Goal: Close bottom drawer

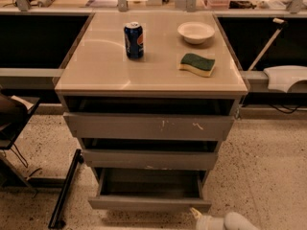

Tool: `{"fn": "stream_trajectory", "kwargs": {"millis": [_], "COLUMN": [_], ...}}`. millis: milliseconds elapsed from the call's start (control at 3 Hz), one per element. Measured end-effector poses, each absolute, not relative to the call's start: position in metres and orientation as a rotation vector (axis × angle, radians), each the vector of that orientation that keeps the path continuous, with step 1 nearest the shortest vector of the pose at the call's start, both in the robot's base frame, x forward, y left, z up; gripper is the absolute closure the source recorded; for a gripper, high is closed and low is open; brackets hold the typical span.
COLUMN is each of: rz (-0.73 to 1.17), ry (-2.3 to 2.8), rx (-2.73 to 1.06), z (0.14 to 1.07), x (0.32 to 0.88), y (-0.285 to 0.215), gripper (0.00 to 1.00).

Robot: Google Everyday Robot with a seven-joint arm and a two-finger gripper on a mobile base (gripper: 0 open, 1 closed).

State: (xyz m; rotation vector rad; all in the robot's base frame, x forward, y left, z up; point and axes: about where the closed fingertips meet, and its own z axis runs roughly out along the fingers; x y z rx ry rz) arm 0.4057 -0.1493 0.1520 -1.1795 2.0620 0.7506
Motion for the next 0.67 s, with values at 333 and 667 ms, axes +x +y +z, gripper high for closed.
{"fn": "stream_trajectory", "kwargs": {"millis": [333, 667], "rz": [0.731, 0.731], "ry": [2.032, 2.032], "rx": [-1.192, -1.192], "z": [0.1602, 0.1602], "x": [0.4327, 0.4327], "y": [-0.1409, -0.1409], "gripper": [0.0, 0.0]}}
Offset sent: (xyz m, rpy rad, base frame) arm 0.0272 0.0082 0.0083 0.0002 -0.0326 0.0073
